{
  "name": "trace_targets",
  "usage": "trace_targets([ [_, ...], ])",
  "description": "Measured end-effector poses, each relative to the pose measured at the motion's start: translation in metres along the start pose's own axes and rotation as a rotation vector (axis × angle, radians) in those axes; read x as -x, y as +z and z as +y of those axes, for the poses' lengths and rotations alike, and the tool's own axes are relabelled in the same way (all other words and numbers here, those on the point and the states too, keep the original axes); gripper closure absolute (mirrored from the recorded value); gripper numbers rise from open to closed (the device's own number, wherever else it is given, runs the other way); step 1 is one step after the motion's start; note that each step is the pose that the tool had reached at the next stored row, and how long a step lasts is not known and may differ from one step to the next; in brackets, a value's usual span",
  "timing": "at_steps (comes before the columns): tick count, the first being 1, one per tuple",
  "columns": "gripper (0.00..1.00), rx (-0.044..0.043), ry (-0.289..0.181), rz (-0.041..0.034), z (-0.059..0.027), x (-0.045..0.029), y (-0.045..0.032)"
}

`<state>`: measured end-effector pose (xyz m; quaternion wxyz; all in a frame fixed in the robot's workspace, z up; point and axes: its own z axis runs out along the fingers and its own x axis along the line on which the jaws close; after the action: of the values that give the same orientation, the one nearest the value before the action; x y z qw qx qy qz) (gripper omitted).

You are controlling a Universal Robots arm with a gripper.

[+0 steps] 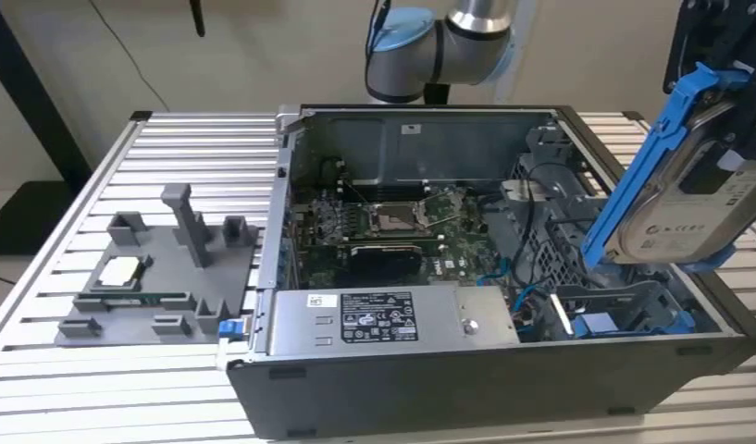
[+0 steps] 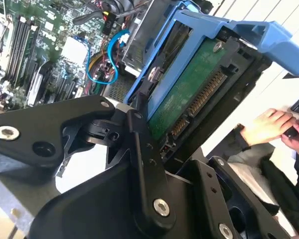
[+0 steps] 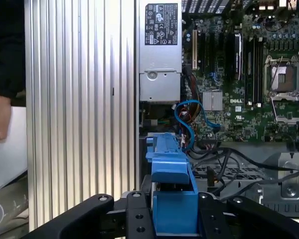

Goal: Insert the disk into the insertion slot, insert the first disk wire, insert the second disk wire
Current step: 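Insert the disk into the insertion slot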

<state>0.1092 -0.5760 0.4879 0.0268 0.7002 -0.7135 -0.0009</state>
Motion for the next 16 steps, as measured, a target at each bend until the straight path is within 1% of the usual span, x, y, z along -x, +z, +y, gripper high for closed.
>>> trace_targets([
  [11, 0.67, -0.0006, 0.0, -0.0001, -0.0004, 0.0003, 0.0081],
  [16, 0.67, -0.0006, 0.0, -0.0034, -0.0014, 0.0007, 0.0128],
])
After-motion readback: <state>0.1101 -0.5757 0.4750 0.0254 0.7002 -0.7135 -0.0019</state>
